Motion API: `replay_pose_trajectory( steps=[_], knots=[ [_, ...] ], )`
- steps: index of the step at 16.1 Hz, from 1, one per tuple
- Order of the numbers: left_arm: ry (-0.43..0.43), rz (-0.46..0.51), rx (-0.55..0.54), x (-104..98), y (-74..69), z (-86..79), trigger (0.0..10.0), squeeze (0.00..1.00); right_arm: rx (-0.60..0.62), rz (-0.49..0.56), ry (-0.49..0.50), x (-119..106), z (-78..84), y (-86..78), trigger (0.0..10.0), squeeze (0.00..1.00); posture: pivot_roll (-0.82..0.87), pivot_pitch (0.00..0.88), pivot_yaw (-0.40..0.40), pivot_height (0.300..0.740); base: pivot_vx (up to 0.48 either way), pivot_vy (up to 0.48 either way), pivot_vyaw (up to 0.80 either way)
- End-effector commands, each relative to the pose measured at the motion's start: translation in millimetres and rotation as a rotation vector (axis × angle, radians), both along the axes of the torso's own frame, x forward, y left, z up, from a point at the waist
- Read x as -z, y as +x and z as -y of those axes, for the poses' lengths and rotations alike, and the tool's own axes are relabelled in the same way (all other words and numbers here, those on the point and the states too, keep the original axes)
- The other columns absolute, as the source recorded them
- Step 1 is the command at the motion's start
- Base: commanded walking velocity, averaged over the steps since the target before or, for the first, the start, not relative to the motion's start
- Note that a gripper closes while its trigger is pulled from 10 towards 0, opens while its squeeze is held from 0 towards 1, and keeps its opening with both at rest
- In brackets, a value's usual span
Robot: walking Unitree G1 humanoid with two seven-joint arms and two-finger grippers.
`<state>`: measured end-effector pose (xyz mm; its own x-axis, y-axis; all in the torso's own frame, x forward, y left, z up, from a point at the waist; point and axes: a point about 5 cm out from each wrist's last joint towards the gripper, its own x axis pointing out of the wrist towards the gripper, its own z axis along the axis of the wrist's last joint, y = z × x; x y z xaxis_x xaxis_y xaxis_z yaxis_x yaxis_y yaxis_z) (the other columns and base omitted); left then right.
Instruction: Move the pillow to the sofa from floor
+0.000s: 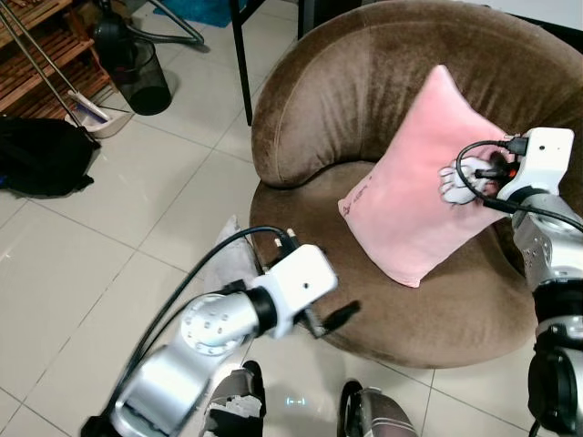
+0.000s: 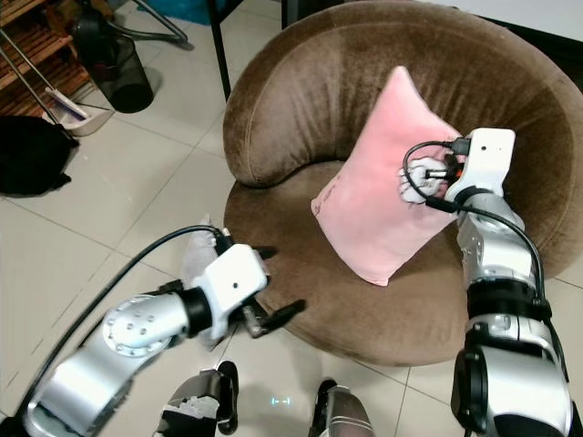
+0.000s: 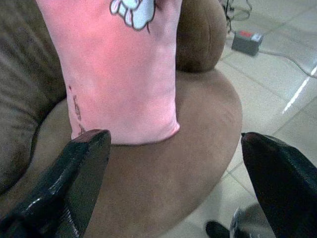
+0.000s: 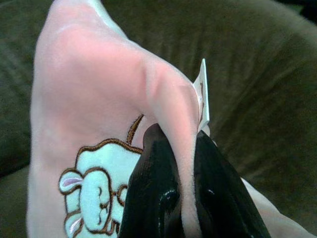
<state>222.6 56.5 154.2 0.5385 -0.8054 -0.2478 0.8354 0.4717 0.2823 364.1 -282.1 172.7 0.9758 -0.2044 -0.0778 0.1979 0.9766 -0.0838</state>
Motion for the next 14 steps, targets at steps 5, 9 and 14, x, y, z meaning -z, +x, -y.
replay_pose_trajectory(
  steps=[5,9,14],
  knots=[
    [-0.079,0.166,-0.387,8.0,55.1,-22.0,10.0,0.0,0.166,0.02,-0.071,-3.4,26.3,0.8,10.0,0.0,0.2,0.201,-0.048,0.74,0.0,0.0,0.0],
    [-0.033,0.047,-0.255,52.9,55.3,-2.8,10.0,0.0,0.17,0.024,-0.071,-0.9,25.4,2.2,10.0,0.0,0.17,0.187,-0.043,0.74,0.0,0.0,0.0],
    [-0.088,0.069,-0.089,-6.2,84.1,-106.1,10.0,0.0,0.047,0.005,-0.139,1.0,15.2,7.7,10.0,1.0,0.19,0.193,-0.034,0.74,0.0,0.0,0.0]
  ],
)
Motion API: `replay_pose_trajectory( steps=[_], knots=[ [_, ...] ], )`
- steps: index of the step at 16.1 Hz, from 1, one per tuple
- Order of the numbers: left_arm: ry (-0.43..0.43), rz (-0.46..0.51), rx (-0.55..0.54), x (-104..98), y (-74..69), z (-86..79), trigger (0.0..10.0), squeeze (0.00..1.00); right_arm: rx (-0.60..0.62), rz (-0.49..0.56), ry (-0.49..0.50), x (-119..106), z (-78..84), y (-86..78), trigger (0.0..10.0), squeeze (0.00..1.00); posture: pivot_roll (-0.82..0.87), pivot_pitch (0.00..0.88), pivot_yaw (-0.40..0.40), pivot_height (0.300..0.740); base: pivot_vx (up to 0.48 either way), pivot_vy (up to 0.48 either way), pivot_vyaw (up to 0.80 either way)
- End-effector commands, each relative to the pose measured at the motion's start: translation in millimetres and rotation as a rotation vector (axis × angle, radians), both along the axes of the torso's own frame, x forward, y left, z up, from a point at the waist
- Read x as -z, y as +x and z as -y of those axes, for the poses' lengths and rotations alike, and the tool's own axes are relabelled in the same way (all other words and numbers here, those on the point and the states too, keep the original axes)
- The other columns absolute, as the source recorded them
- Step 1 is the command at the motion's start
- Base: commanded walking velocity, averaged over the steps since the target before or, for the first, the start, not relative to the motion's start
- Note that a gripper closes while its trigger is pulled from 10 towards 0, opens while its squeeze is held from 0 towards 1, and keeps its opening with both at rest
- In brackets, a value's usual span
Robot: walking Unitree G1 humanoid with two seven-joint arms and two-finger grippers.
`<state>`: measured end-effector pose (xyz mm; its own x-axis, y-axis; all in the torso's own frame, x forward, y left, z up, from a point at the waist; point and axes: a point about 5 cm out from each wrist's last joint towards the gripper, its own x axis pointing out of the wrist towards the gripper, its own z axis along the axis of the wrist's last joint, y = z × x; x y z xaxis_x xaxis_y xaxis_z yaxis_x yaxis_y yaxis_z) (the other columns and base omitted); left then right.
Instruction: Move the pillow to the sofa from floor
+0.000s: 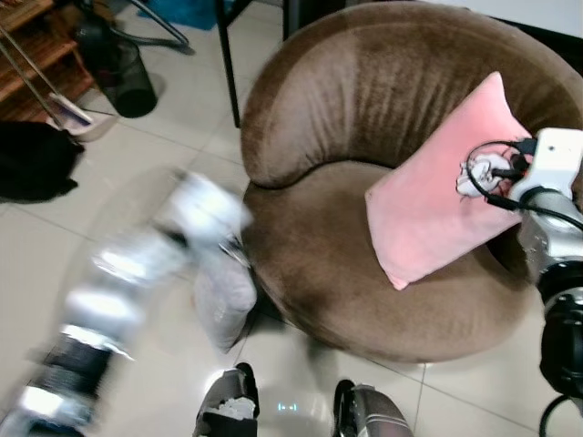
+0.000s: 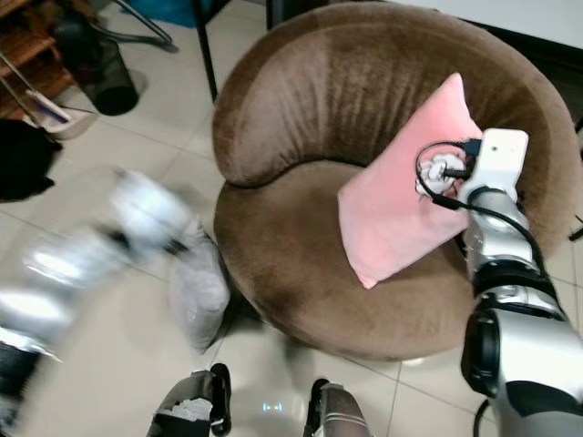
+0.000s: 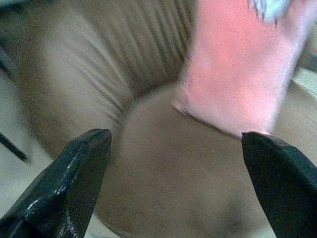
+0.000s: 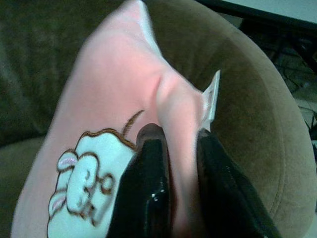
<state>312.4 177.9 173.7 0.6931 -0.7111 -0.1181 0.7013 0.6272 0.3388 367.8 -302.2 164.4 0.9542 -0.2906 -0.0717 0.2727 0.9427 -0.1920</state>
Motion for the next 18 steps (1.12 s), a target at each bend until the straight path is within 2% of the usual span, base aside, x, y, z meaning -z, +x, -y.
replay_pose_trajectory(
  steps=[1,3,6,7,8,10,11,13,14,16,18],
  knots=[
    [-0.01,-0.029,0.08,11.3,-3.8,14.8,10.0,0.0,-0.054,0.013,-0.055,-7.9,-6.1,4.8,10.0,1.0,0.19,0.193,-0.034,0.74,0.0,0.0,0.0],
    [-0.02,0.037,0.041,5.3,2.9,15.2,10.0,0.0,-0.072,0.014,-0.1,-13.4,-5.3,6.4,10.0,1.0,0.2,0.194,-0.041,0.74,0.0,0.0,0.0],
    [-0.043,0.026,0.075,3.2,1.4,16.8,10.0,0.0,-0.077,0.021,-0.157,-20.3,-4.0,7.7,10.0,1.0,0.2,0.195,-0.044,0.74,0.0,0.0,0.0],
    [-0.053,0.015,0.104,3.7,-0.4,19.2,10.0,0.0,-0.069,0.022,-0.206,-24.3,-3.3,8.6,10.0,1.0,0.19,0.195,-0.043,0.74,0.0,0.0,0.0],
    [-0.065,-0.001,0.143,4.9,-3.2,23.5,10.0,0.0,-0.051,0.015,-0.269,-29.0,-1.7,9.5,10.0,0.0,0.19,0.195,-0.043,0.74,0.0,0.0,0.0],
    [-0.062,-0.007,0.179,8.2,-4.8,30.8,10.0,0.0,0.02,0.008,-0.351,-36.2,6.8,8.3,10.0,0.0,0.19,0.191,-0.04,0.74,0.0,0.0,0.0],
    [-0.064,0.0,0.175,7.9,-4.2,31.7,10.0,0.0,0.037,0.024,-0.336,-39.6,9.9,7.6,10.0,0.0,0.19,0.191,-0.04,0.74,0.0,0.0,0.0],
    [-0.079,0.016,0.11,9.0,-2.7,31.5,10.0,0.0,0.041,0.069,-0.209,-42.1,13.4,6.6,10.0,0.0,0.17,0.179,-0.043,0.74,0.0,0.0,0.0],
    [-0.083,0.015,0.093,10.2,-2.8,31.4,10.0,0.0,0.038,0.074,-0.196,-41.7,13.3,6.4,10.0,0.0,0.17,0.179,-0.043,0.74,0.0,0.0,0.0],
    [-0.138,-0.078,-0.129,32.4,-5.1,24.2,10.0,0.0,0.035,0.148,-0.051,-21.4,8.1,-1.4,10.0,0.0,0.11,0.145,-0.017,0.74,0.0,0.0,0.0],
    [-0.145,-0.139,-0.204,45.0,-12.0,25.7,10.0,0.0,0.03,0.196,0.045,2.1,-4.2,-14.7,10.0,0.0,0.08,0.13,-0.003,0.74,0.0,0.0,0.0]
  ],
)
